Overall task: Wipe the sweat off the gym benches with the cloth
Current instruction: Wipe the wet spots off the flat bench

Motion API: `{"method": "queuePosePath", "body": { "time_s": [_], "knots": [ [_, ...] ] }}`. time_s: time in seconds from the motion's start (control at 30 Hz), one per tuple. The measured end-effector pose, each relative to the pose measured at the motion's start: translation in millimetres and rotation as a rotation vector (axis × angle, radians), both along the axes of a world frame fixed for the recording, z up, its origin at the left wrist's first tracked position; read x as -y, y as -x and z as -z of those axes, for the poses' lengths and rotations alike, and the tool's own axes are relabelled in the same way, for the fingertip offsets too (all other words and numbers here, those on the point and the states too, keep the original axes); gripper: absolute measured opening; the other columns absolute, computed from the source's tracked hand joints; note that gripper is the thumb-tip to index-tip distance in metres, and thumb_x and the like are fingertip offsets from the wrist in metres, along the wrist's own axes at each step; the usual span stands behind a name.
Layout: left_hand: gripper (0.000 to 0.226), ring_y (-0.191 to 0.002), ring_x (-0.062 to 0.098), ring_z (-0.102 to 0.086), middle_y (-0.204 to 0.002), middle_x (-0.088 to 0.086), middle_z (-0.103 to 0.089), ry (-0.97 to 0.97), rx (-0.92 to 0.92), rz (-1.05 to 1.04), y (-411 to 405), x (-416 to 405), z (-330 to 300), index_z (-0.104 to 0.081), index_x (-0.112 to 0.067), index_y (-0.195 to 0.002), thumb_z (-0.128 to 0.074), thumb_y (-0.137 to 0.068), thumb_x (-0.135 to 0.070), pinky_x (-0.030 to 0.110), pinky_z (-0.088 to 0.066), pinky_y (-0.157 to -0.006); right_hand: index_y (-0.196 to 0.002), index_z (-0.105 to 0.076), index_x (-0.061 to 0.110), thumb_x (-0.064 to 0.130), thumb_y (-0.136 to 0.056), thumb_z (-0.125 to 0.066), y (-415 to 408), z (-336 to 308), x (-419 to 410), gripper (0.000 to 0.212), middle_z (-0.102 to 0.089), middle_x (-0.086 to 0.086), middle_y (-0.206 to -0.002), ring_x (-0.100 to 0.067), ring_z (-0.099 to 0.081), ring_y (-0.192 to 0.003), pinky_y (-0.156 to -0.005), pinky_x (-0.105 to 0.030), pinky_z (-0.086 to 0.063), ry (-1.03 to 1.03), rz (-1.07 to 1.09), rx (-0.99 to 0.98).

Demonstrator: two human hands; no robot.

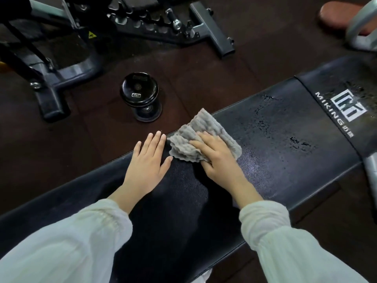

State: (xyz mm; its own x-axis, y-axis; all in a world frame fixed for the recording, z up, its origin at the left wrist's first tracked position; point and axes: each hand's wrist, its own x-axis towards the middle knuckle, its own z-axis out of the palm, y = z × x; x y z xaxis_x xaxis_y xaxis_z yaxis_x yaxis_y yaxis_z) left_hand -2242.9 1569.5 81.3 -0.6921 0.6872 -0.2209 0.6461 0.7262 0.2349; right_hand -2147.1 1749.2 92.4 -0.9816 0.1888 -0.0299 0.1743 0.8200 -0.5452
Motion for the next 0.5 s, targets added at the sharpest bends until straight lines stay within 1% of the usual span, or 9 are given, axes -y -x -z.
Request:
{"method": "queuePosePath", "body": {
  "time_s": [0.03, 0.1, 0.17, 0.2, 0.27, 0.3, 0.37, 0.43, 0.5],
  "knots": [
    [0.066, -0.134, 0.032, -0.035, -0.144, 0.015, -0.039, -0.003, 0.0, -0.004, 0, 0, 1, -0.037, -0.002, -0.139, -0.022, -0.091, -0.045, 0.05, -0.031, -0.104, -0.12, -0.06, 0.012, 0.011, -0.072, -0.045, -11, 2, -10, 0.051, -0.053, -0.013, -0.131, -0.028, -0.044, -0.123, -0.11, -0.028, -0.014, -0.023, 0.01, -0.019],
    [0.064, -0.131, 0.032, -0.04, -0.141, 0.015, -0.043, -0.013, -0.019, -0.012, -1, 0, 3, -0.041, -0.001, -0.137, -0.025, -0.091, -0.043, 0.051, -0.035, -0.102, -0.122, -0.059, 0.014, 0.016, -0.074, -0.041, -22, 3, -27, 0.051, -0.053, -0.014, -0.129, -0.03, -0.045, -0.12, -0.109, -0.028, -0.019, -0.029, 0.148, -0.028],
    [0.062, -0.126, 0.033, -0.046, -0.137, 0.016, -0.048, -0.02, -0.05, -0.019, -2, -1, 3, -0.045, -0.001, -0.134, -0.028, -0.09, -0.041, 0.051, -0.038, -0.099, -0.121, -0.06, 0.012, 0.014, -0.076, -0.045, -16, 4, -35, 0.048, -0.053, -0.014, -0.13, -0.032, -0.045, -0.12, -0.106, -0.032, -0.024, -0.018, 0.321, -0.038],
    [0.061, -0.125, 0.033, -0.047, -0.136, 0.016, -0.05, -0.024, -0.06, -0.024, -3, -1, 3, -0.046, 0.0, -0.133, -0.03, -0.09, -0.04, 0.051, -0.039, -0.098, -0.119, -0.06, 0.011, 0.012, -0.074, -0.047, -8, 4, -35, 0.047, -0.053, -0.014, -0.13, -0.031, -0.045, -0.119, -0.106, -0.034, -0.026, -0.021, 0.372, -0.045],
    [0.06, -0.124, 0.033, -0.049, -0.135, 0.016, -0.051, -0.018, -0.073, -0.03, -4, -2, 3, -0.047, 0.0, -0.132, -0.03, -0.09, -0.04, 0.051, -0.04, -0.097, -0.117, -0.06, 0.01, 0.012, -0.073, -0.046, 12, 3, -31, 0.046, -0.052, -0.013, -0.13, -0.031, -0.043, -0.122, -0.106, -0.04, -0.03, -0.024, 0.422, -0.042],
    [0.06, -0.124, 0.033, -0.048, -0.135, 0.016, -0.051, -0.016, -0.076, -0.032, -4, -2, 3, -0.047, -0.001, -0.132, -0.03, -0.09, -0.04, 0.05, -0.04, -0.098, -0.117, -0.06, 0.009, 0.013, -0.073, -0.045, 20, 2, -26, 0.047, -0.051, -0.015, -0.131, -0.032, -0.041, -0.124, -0.108, -0.042, -0.029, -0.017, 0.424, -0.033],
    [0.06, -0.125, 0.032, -0.048, -0.136, 0.015, -0.05, -0.011, -0.085, -0.032, -4, -2, 3, -0.046, -0.001, -0.133, -0.03, -0.09, -0.04, 0.049, -0.04, -0.098, -0.115, -0.061, 0.006, 0.011, -0.071, -0.046, 33, 2, -10, 0.047, -0.053, -0.019, -0.127, -0.035, -0.043, -0.122, -0.108, -0.042, -0.027, -0.008, 0.356, -0.047],
    [0.06, -0.125, 0.031, -0.047, -0.136, 0.015, -0.05, 0.0, -0.084, -0.028, -5, -2, 2, -0.047, -0.001, -0.133, -0.03, -0.089, -0.04, 0.049, -0.039, -0.099, -0.108, -0.064, 0.003, 0.008, -0.068, -0.05, 36, 4, 7, 0.043, -0.058, -0.022, -0.118, -0.036, -0.05, -0.112, -0.103, -0.038, -0.027, -0.02, 0.197, -0.105],
    [0.06, -0.125, 0.03, -0.047, -0.136, 0.015, -0.05, 0.009, -0.089, -0.024, -4, -2, 3, -0.049, 0.0, -0.13, -0.03, -0.089, -0.04, 0.048, -0.039, -0.098, -0.104, -0.065, 0.004, 0.012, -0.071, -0.047, 27, 5, 13, 0.039, -0.06, -0.019, -0.115, -0.032, -0.048, -0.111, -0.1, -0.036, -0.026, -0.02, 0.03, -0.149]
  ]
}}
